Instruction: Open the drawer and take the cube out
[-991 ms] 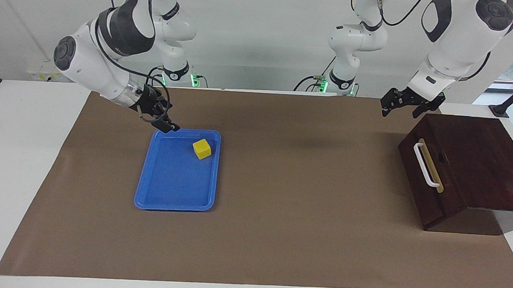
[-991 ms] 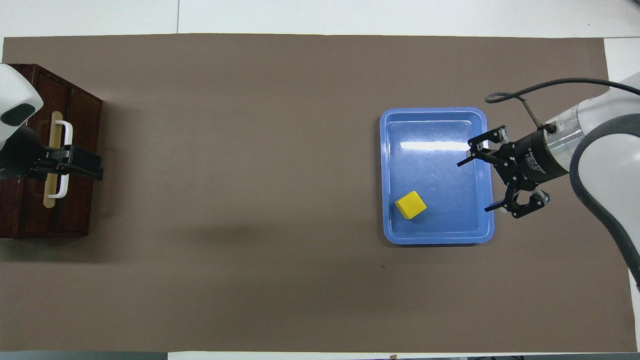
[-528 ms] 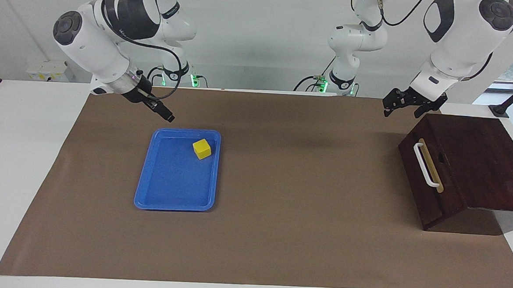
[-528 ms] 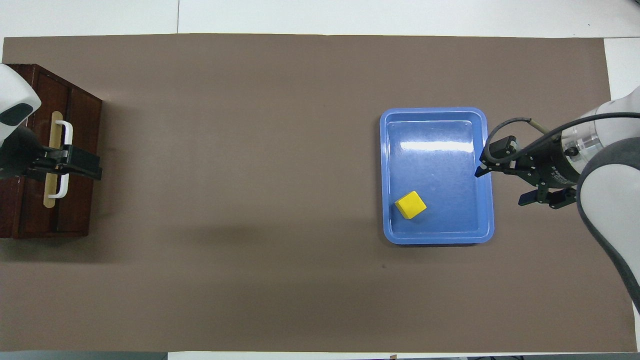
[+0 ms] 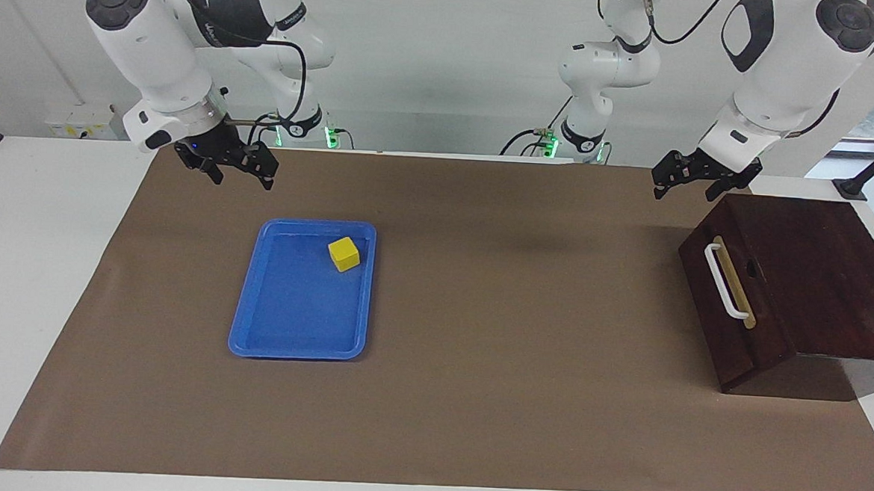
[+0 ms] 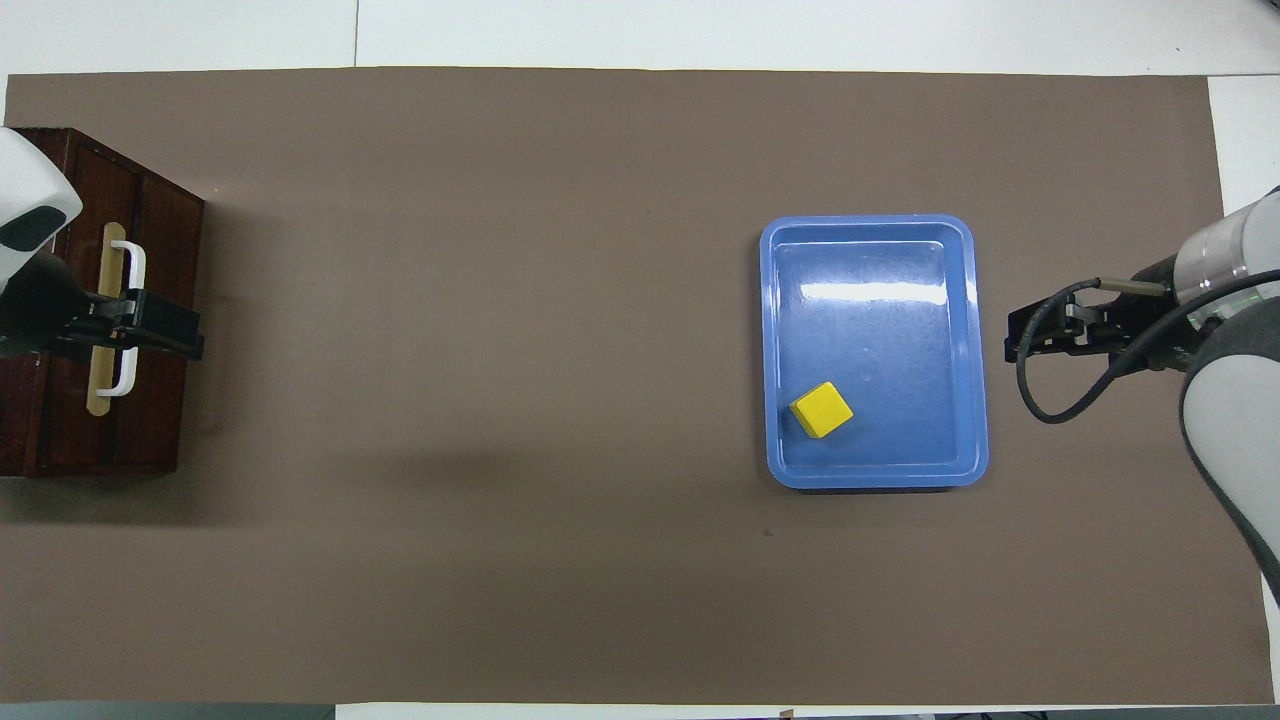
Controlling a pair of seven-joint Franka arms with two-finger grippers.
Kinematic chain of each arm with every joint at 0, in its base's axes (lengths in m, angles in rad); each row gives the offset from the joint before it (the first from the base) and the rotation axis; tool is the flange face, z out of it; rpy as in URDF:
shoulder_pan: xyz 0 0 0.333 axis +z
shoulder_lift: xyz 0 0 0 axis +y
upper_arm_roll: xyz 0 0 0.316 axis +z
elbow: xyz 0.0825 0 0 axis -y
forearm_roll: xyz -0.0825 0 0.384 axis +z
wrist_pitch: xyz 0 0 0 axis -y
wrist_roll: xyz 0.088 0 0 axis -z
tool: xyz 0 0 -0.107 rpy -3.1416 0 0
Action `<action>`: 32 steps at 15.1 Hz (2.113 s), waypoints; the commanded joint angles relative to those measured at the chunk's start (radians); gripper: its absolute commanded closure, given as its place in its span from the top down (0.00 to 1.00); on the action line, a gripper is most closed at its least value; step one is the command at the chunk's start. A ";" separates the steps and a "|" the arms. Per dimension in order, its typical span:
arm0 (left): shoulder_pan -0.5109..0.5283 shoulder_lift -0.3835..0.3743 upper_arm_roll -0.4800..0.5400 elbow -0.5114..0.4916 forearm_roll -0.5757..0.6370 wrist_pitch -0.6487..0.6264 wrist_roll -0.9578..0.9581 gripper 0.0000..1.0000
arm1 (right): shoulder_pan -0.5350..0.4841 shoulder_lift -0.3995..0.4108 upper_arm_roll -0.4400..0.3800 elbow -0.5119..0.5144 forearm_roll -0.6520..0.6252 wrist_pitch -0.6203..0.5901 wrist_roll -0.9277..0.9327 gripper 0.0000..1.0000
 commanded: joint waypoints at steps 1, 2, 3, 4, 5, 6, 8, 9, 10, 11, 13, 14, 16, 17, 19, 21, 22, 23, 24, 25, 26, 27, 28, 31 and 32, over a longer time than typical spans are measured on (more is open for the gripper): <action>0.001 -0.028 0.001 -0.026 0.007 0.005 0.003 1.00 | -0.011 0.007 0.005 0.082 -0.060 -0.088 -0.084 1.00; 0.001 -0.028 0.001 -0.026 0.007 0.005 0.003 1.00 | -0.014 0.012 0.003 0.110 -0.071 -0.120 -0.109 1.00; 0.001 -0.028 0.001 -0.026 0.007 0.005 0.003 1.00 | -0.023 0.019 0.005 0.131 -0.080 -0.150 -0.117 1.00; 0.001 -0.028 0.001 -0.026 0.007 0.005 0.003 1.00 | -0.028 0.030 0.005 0.147 -0.082 -0.165 -0.120 1.00; 0.001 -0.028 0.001 -0.026 0.007 0.005 0.003 1.00 | -0.031 0.030 0.005 0.145 -0.083 -0.164 -0.139 1.00; 0.001 -0.028 0.001 -0.026 0.007 0.005 0.003 1.00 | -0.037 0.029 0.005 0.138 -0.094 -0.153 -0.175 1.00; 0.001 -0.028 0.001 -0.026 0.007 0.005 0.003 1.00 | -0.040 0.027 0.005 0.113 -0.108 -0.119 -0.203 1.00; 0.001 -0.028 0.001 -0.026 0.007 0.005 0.003 1.00 | -0.041 0.029 0.003 0.101 -0.108 -0.107 -0.203 1.00; 0.001 -0.028 0.001 -0.026 0.007 0.005 0.003 1.00 | -0.049 0.032 0.005 0.093 -0.108 -0.098 -0.200 1.00; 0.001 -0.028 0.001 -0.026 0.007 0.005 0.003 1.00 | -0.052 0.033 0.005 0.082 -0.108 -0.081 -0.199 1.00; 0.001 -0.028 0.001 -0.026 0.007 0.005 0.003 1.00 | -0.054 0.039 0.005 0.076 -0.106 -0.072 -0.198 1.00; 0.001 -0.028 0.001 -0.026 0.007 0.005 0.003 1.00 | -0.054 0.041 0.003 0.078 -0.106 -0.072 -0.195 1.00; 0.001 -0.028 0.001 -0.026 0.007 0.005 0.003 1.00 | -0.057 0.053 0.003 0.110 -0.103 -0.099 -0.195 1.00; 0.001 -0.028 0.001 -0.026 0.007 0.005 0.003 1.00 | -0.064 0.059 0.003 0.146 -0.105 -0.121 -0.195 1.00; 0.001 -0.028 0.001 -0.026 0.007 0.005 0.003 1.00 | -0.066 0.055 0.003 0.191 -0.103 -0.153 -0.195 1.00; 0.001 -0.028 0.001 -0.026 0.007 0.005 0.003 1.00 | -0.072 0.049 0.003 0.242 -0.091 -0.235 -0.193 1.00; 0.001 -0.028 0.001 -0.026 0.007 0.005 0.003 1.00 | -0.080 0.047 0.003 0.245 -0.090 -0.248 -0.193 1.00; 0.001 -0.028 0.001 -0.026 0.007 0.005 0.003 1.00 | -0.089 0.042 0.003 0.242 -0.090 -0.248 -0.192 1.00; 0.001 -0.028 0.001 -0.026 0.007 0.005 0.003 1.00 | -0.089 0.038 0.003 0.236 -0.091 -0.248 -0.190 1.00; 0.001 -0.028 0.001 -0.026 0.007 0.005 0.003 1.00 | -0.088 0.036 0.005 0.231 -0.093 -0.247 -0.186 1.00; 0.001 -0.028 0.001 -0.026 0.007 0.005 0.003 1.00 | -0.086 0.036 0.005 0.231 -0.094 -0.245 -0.181 1.00; 0.001 -0.028 0.001 -0.026 0.007 0.005 0.003 1.00 | -0.086 0.036 0.005 0.231 -0.096 -0.244 -0.181 1.00; 0.001 -0.028 0.001 -0.026 0.007 0.005 0.003 1.00 | -0.086 0.036 0.005 0.231 -0.099 -0.240 -0.181 1.00; 0.001 -0.028 0.001 -0.026 0.007 0.005 0.003 1.00 | -0.084 0.035 0.005 0.230 -0.102 -0.239 -0.181 1.00; 0.001 -0.028 0.001 -0.026 0.007 0.005 0.003 1.00 | -0.084 0.035 0.005 0.224 -0.102 -0.234 -0.181 1.00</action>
